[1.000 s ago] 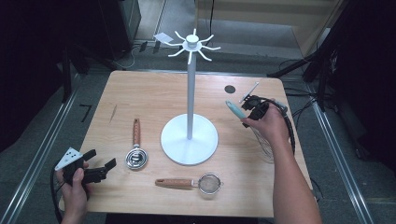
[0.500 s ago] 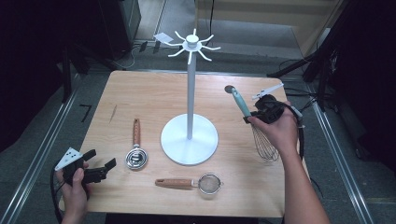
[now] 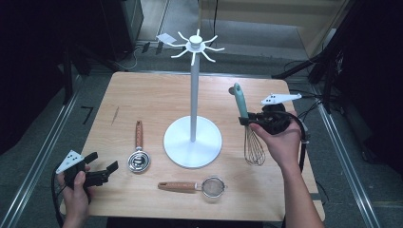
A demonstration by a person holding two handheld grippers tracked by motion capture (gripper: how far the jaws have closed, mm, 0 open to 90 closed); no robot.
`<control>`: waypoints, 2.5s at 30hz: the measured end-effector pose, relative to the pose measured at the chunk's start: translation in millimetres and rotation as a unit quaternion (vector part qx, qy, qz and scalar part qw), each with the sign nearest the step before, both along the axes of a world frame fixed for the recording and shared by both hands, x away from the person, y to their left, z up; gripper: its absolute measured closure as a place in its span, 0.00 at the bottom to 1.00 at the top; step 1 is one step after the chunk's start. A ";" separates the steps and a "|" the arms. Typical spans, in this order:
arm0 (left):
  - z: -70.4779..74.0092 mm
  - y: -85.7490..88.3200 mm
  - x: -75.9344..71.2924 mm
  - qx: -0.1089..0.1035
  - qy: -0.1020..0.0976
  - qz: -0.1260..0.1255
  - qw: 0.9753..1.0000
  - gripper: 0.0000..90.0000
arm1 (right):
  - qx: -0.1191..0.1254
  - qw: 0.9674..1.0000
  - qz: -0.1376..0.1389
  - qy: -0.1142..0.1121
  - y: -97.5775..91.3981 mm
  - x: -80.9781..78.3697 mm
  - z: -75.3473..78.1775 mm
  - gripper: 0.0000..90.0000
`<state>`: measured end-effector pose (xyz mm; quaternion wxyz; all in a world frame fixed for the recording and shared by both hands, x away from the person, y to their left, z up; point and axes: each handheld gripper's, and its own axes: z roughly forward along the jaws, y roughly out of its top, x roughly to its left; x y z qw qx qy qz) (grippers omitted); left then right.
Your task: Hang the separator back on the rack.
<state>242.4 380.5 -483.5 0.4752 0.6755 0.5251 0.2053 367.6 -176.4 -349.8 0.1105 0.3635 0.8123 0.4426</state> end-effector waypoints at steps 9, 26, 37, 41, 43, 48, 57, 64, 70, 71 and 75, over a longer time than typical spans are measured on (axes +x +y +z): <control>-0.1 -0.3 0.0 0.000 0.000 -0.001 1.000 0.00 | 0.048 0.998 -0.002 -0.036 16.2 -23.5 8.8 0.79; 0.0 -0.9 -0.1 0.003 0.000 -0.002 1.000 0.00 | 0.107 0.989 0.013 -0.098 31.9 -51.2 25.2 0.79; 0.0 -0.9 -0.1 0.002 -0.001 -0.002 1.000 0.00 | 0.133 0.983 0.029 -0.120 41.2 -62.1 34.6 0.79; 0.1 -0.9 -0.2 0.004 0.000 -0.002 1.000 0.00 | 0.145 0.980 0.038 -0.128 43.8 -66.8 40.0 0.79; 0.1 -0.9 -0.2 0.004 0.000 -0.002 1.000 0.00 | 0.151 0.978 0.044 -0.137 45.2 -69.4 44.1 0.79; 0.1 -0.9 -0.1 0.004 0.000 -0.002 1.000 0.00 | 0.153 0.976 0.050 -0.146 48.9 -72.1 50.0 0.79; 0.1 -1.1 -0.1 0.004 0.001 -0.002 1.000 0.00 | 0.153 0.974 0.050 -0.158 57.1 -71.1 62.0 0.79; 0.0 -0.8 0.0 0.002 0.000 -0.002 1.000 0.00 | 0.166 0.971 0.056 -0.163 60.9 -68.1 71.0 0.79; 0.0 -0.8 0.0 0.002 0.000 -0.002 1.000 0.00 | 0.165 0.971 0.059 -0.165 62.5 -64.7 75.1 0.79; 0.0 -0.8 0.0 0.002 0.000 -0.002 1.000 0.00 | 0.165 0.971 0.059 -0.165 62.5 -64.7 75.1 0.79; 0.0 -0.7 0.0 0.002 0.000 -0.002 1.000 0.00 | 0.170 0.969 0.059 -0.167 63.9 -61.8 76.3 0.79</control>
